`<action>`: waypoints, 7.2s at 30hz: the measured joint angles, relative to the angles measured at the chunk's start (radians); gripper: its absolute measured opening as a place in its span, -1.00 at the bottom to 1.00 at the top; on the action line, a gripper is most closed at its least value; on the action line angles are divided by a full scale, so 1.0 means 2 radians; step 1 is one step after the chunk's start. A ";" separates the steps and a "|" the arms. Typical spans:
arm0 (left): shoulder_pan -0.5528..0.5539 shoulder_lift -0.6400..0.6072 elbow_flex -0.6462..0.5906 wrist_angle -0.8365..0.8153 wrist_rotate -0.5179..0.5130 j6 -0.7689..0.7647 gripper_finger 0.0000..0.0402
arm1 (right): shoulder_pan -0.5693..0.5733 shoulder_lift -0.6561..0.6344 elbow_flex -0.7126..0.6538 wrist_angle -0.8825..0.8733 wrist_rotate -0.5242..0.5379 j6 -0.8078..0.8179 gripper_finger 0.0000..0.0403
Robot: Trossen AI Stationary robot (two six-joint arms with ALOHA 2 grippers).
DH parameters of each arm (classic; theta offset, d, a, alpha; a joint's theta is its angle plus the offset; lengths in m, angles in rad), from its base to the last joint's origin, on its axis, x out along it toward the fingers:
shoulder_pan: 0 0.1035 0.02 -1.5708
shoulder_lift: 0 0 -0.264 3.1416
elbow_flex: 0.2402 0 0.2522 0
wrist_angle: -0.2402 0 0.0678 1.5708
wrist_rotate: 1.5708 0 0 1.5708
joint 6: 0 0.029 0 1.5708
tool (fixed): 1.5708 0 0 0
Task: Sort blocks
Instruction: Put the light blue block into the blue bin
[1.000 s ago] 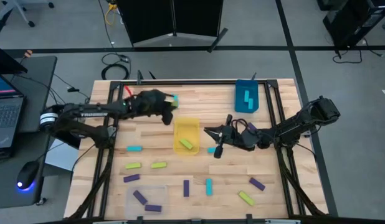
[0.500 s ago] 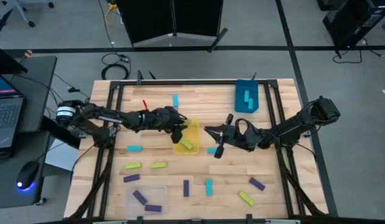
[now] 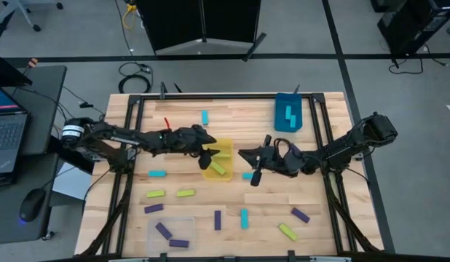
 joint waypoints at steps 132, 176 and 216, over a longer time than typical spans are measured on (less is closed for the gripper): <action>-0.030 -0.339 -0.104 -0.302 -0.067 -0.071 0.09 | -0.074 -0.149 0.091 -0.437 -0.149 0.051 0.21; -0.167 -0.091 -0.104 -0.525 0.030 -0.163 0.16 | -0.033 -0.097 0.091 -0.389 -0.144 0.034 0.17; -0.146 -0.085 0.120 -0.467 -0.176 -0.104 -0.48 | -0.002 -0.156 0.091 -0.248 -0.015 -0.179 0.18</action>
